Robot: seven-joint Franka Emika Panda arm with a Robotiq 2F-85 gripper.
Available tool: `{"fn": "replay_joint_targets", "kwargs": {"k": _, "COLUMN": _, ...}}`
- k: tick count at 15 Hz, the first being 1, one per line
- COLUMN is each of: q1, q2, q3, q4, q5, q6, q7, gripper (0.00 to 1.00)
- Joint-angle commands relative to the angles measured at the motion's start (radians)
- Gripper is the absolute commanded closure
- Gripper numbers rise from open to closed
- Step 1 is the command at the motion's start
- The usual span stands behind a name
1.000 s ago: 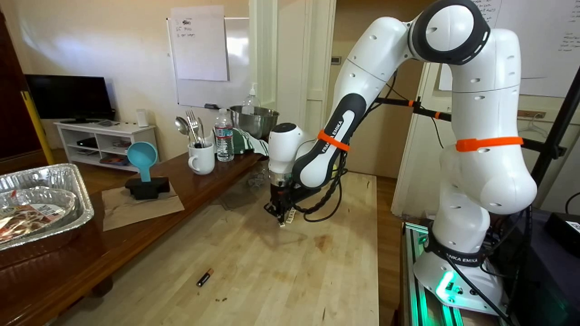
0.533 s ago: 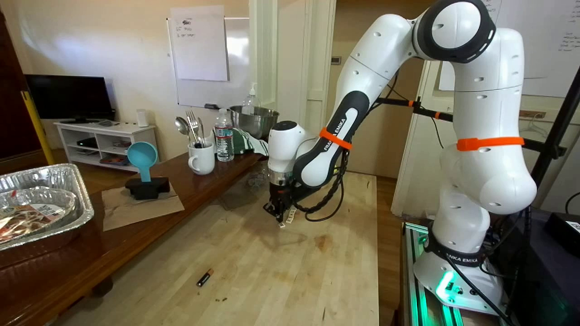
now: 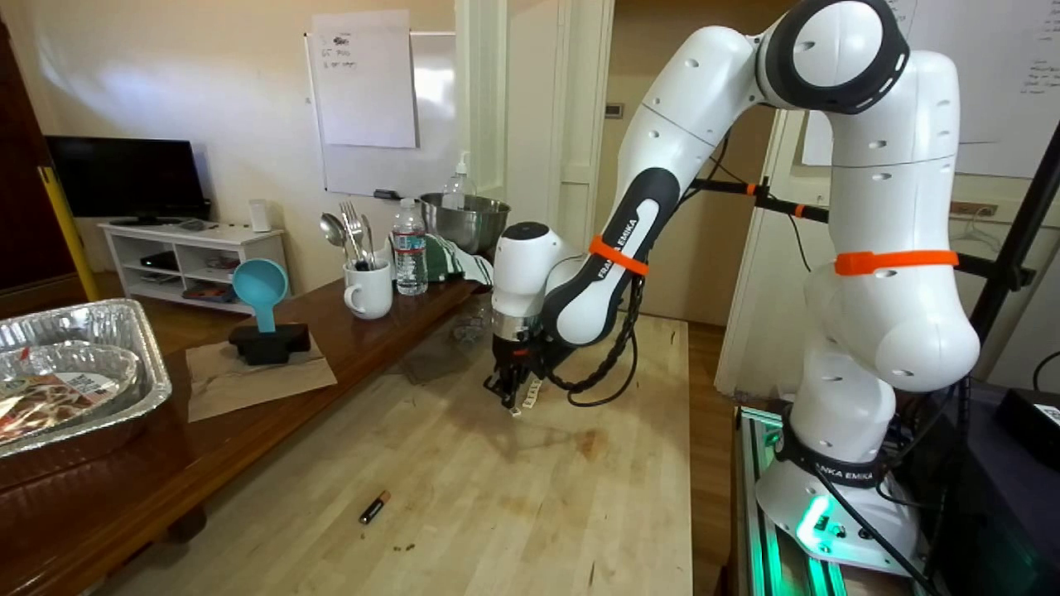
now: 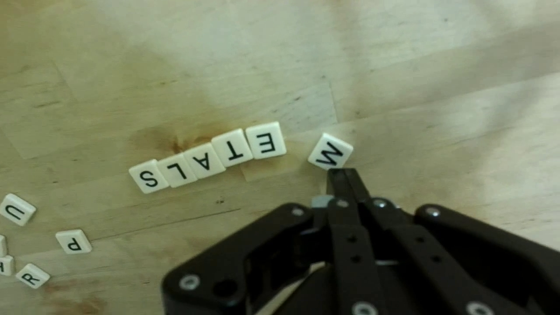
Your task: Spell the word 'Metals'.
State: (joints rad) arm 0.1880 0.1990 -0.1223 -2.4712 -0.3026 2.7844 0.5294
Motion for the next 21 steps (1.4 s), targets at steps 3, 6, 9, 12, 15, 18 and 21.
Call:
{"fn": "replay_joint_targets", "kwargs": {"k": 3, "q1": -0.010, "q2": 0.014, "q3": 0.007, "q4": -0.028, "q5": -0.030, "q6": 0.085, "q7": -0.110, "gripper": 1.00}}
{"fn": "replay_joint_targets", "kwargs": {"k": 6, "q1": -0.004, "q2": 0.023, "q3": -0.001, "q4": -0.034, "q5": -0.052, "q6": 0.117, "q7": -0.157, "gripper": 1.00}}
{"fn": "replay_joint_targets", "kwargs": {"k": 9, "q1": -0.001, "q2": 0.034, "q3": -0.006, "q4": -0.036, "q5": -0.066, "q6": 0.140, "q7": -0.192, "gripper": 1.00}}
{"fn": "replay_joint_targets", "kwargs": {"k": 12, "q1": 0.000, "q2": 0.047, "q3": -0.009, "q4": -0.035, "q5": -0.074, "q6": 0.152, "q7": -0.208, "gripper": 1.00}}
{"fn": "replay_joint_targets", "kwargs": {"k": 15, "q1": -0.003, "q2": 0.050, "q3": -0.007, "q4": -0.033, "q5": -0.067, "q6": 0.150, "q7": -0.223, "gripper": 1.00}}
{"fn": "replay_joint_targets", "kwargs": {"k": 18, "q1": -0.005, "q2": 0.046, "q3": -0.004, "q4": -0.037, "q5": -0.058, "q6": 0.149, "q7": -0.230, "gripper": 1.00}}
{"fn": "replay_joint_targets", "kwargs": {"k": 21, "q1": -0.014, "q2": 0.023, "q3": 0.005, "q4": -0.048, "q5": -0.037, "q6": 0.147, "q7": -0.261, "gripper": 1.00}}
